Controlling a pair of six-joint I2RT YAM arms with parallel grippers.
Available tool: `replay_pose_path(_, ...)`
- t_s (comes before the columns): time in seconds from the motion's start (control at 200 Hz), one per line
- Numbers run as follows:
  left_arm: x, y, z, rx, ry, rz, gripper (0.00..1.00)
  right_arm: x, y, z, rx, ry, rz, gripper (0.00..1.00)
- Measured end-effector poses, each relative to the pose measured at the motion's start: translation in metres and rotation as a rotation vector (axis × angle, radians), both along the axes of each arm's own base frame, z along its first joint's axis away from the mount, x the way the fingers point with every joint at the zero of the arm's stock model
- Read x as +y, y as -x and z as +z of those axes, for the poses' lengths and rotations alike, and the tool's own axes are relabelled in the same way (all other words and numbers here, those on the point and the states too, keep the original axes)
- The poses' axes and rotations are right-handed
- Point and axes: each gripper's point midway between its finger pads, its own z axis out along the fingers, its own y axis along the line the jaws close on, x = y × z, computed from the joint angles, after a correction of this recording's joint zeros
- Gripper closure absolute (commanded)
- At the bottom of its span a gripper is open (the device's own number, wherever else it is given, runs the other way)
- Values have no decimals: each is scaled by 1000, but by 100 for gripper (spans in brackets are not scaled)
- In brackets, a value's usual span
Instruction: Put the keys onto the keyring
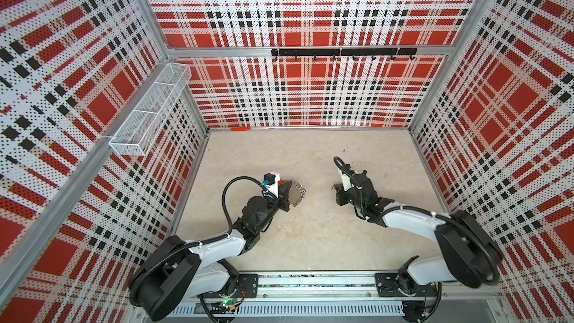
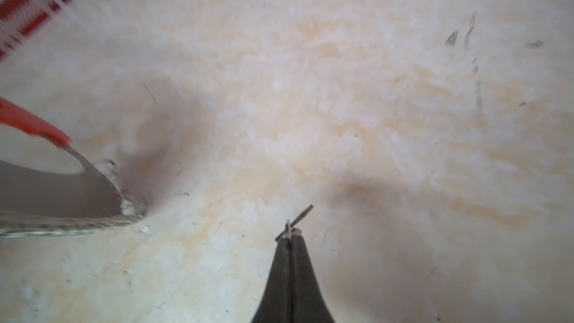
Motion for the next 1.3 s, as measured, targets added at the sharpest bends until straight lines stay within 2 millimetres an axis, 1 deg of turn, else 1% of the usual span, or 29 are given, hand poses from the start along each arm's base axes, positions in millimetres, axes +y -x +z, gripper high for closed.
replay_pose_path(0.09,-16,-4,13,-1,4,-41,100,-6,4,40,-76,-76,-28,100)
replay_pose_path(0.18,-32,-1,31,-35,7,-87,100,-10,13,68,-118,-129,-27,100)
replay_pose_path(0.251,-41,-1,39,-56,-5,-108,100,-13,21,80,-129,-145,-12,100)
replay_pose_path(0.351,-49,-6,46,-61,-21,-116,100,-15,33,94,-131,-146,43,100)
replay_pose_path(0.471,-57,-16,50,-49,-38,-111,100,-14,44,121,-146,-172,137,100)
replay_pose_path(0.561,-61,-23,55,-41,-52,-105,97,-8,50,142,-160,-204,208,100)
replay_pose_path(0.596,-63,-26,58,-44,-63,-105,97,-4,52,150,-165,-220,237,100)
replay_pose_path(0.631,-65,-28,61,-53,-76,-105,100,-1,53,157,-167,-232,263,100)
replay_pose_path(0.686,-68,-31,66,-75,-103,-109,100,4,54,167,-169,-248,294,100)
replay_pose_path(0.757,-70,-37,73,-109,-141,-117,100,10,50,173,-163,-263,316,100)
replay_pose_path(0.822,-72,-42,80,-137,-163,-130,100,13,46,175,-146,-284,318,100)
replay_pose_path(0.952,-63,-55,96,-181,-166,-163,100,16,39,166,-82,-333,295,100)
replay_pose_path(1.042,-56,-60,100,-198,-176,-169,100,17,36,162,-51,-364,275,100)
replay_pose_path(1.112,-56,-60,100,-206,-183,-181,100,17,36,161,-38,-377,264,100)
replay_pose_path(1.298,-65,-51,101,-230,-177,-219,100,13,34,164,-39,-365,242,100)
